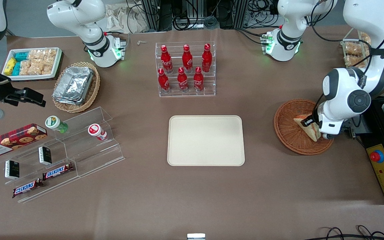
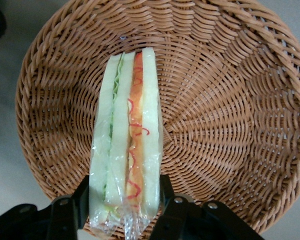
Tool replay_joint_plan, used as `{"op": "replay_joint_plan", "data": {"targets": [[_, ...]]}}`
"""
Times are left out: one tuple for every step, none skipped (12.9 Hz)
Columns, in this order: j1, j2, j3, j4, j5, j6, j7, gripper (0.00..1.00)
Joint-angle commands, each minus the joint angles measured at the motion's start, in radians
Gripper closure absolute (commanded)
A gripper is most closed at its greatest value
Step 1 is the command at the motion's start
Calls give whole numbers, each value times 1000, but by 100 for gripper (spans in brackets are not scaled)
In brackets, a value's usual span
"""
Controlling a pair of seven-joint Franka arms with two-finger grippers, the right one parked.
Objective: Place sandwich from basket to tray
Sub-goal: 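Close the left gripper on the sandwich's wrapped edge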
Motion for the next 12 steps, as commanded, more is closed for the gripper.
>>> {"op": "replay_joint_plan", "data": {"targets": [[-1,1,-5,1,10,16,-38,70],[-1,0,-5,3,10,15,-36,80],[-1,-5,-5,6,10,9,-35,87],[-1,-6,-9,15,12,1,-30,91],[-4,-11,-15,33,12,-26,-32,93],[-15,-17,-15,64,16,-80,-32,95],[-16,-17,-15,122,21,-149,-29,95],[-23,-6,-20,212,21,-260,-24,95],[-32,0,-25,309,21,-396,-10,95],[-33,13,-26,407,16,-501,-9,95],[-46,24,-37,496,15,-575,-3,97],[-53,29,-40,568,15,-632,31,98]]}}
